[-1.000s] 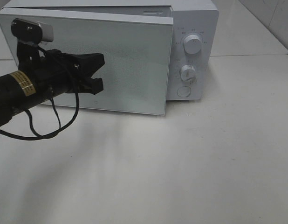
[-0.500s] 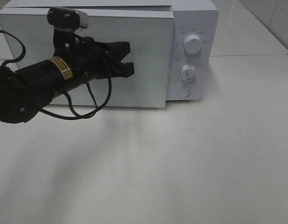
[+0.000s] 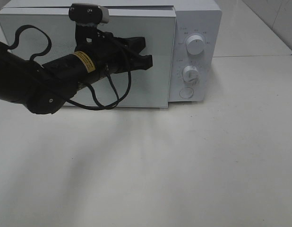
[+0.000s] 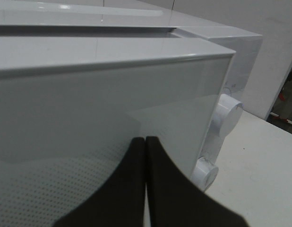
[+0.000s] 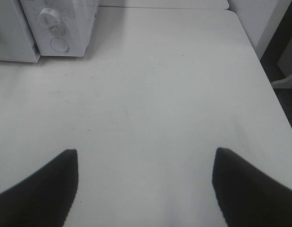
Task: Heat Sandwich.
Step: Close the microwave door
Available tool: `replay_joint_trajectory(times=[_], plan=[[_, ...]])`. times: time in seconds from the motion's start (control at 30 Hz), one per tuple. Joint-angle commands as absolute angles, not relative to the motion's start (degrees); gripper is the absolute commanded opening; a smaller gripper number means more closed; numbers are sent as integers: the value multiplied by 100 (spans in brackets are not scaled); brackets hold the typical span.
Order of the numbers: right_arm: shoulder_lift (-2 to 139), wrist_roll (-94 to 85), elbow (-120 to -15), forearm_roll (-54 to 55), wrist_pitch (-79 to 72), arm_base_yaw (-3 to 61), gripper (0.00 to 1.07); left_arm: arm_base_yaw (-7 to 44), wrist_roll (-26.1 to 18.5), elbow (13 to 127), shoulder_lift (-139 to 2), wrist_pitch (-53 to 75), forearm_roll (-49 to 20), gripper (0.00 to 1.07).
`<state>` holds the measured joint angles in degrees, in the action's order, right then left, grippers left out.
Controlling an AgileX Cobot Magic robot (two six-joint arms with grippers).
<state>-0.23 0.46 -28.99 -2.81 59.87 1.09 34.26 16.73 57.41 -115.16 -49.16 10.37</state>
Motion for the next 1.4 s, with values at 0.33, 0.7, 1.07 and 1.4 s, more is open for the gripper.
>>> replay_joint_trajectory(times=[0.33, 0.7, 1.07, 1.4], plan=[[-178, 63, -2899, -252, 5936, 80, 75, 3426, 1662, 6469, -11912, -4859, 527, 0], [-178, 63, -2899, -252, 5936, 80, 75, 3426, 1662, 6898, -12118, -4475, 424, 0], [-178, 63, -2899, -252, 5936, 80, 75, 3426, 1684, 6893, -12112, -4475, 779, 0], [-178, 63, -2899, -252, 5936, 80, 75, 3466, 1725, 6371, -11711, -4469, 1387, 0]])
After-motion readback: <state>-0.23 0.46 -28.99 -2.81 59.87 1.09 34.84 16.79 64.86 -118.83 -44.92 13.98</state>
